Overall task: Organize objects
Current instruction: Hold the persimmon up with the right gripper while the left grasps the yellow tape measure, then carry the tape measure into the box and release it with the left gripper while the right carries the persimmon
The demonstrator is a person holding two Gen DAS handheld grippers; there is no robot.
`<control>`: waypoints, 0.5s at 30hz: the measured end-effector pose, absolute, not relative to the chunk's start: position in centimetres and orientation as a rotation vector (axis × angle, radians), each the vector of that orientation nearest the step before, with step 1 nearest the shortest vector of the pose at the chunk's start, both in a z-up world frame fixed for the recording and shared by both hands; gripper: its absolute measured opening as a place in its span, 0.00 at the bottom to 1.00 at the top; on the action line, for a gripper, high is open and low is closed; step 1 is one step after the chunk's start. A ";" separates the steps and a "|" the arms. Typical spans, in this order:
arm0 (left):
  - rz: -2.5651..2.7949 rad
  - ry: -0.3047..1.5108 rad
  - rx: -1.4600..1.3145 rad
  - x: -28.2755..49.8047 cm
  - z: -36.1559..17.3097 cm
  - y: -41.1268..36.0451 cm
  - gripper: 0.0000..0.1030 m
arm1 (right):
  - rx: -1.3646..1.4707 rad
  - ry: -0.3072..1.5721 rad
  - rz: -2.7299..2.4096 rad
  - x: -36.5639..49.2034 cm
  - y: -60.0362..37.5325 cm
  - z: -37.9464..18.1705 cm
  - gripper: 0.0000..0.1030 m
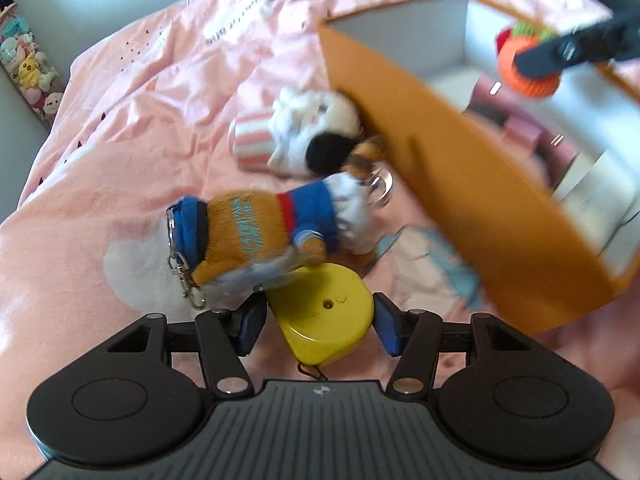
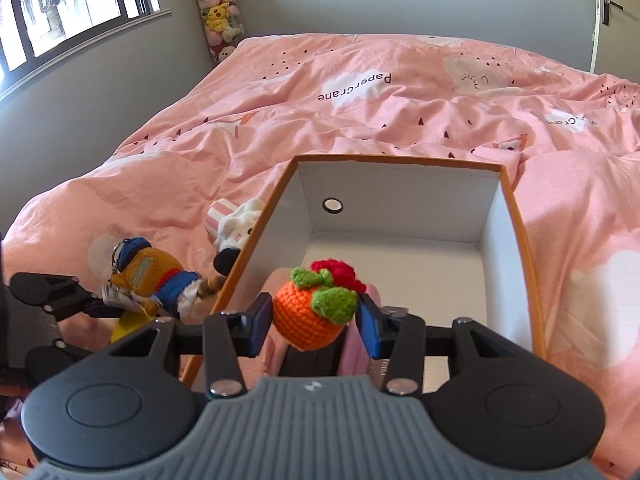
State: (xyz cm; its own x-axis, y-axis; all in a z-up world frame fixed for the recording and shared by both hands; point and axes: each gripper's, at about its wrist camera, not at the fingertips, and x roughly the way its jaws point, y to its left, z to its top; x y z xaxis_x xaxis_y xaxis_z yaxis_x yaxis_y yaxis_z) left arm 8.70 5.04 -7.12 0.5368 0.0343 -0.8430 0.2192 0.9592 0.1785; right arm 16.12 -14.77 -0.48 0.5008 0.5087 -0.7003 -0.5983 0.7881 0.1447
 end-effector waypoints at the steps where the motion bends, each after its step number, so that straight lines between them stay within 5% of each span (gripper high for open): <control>1: -0.126 0.985 0.259 8.7 -6.5 5.0 0.63 | -0.130 0.800 0.677 16.1 -15.0 -0.4 0.46; 15: -0.440 0.765 0.150 9.5 2.7 0.0 0.63 | -0.406 0.778 0.707 17.3 -19.8 1.2 0.46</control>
State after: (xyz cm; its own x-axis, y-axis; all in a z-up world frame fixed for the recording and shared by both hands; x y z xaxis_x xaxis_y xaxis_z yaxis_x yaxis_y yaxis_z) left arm 9.47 -0.04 2.67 0.6357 -0.3304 -0.6977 0.4374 0.8988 -0.0272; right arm 17.31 -19.83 1.21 0.5034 0.4241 -0.7528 -0.7082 0.7016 -0.0784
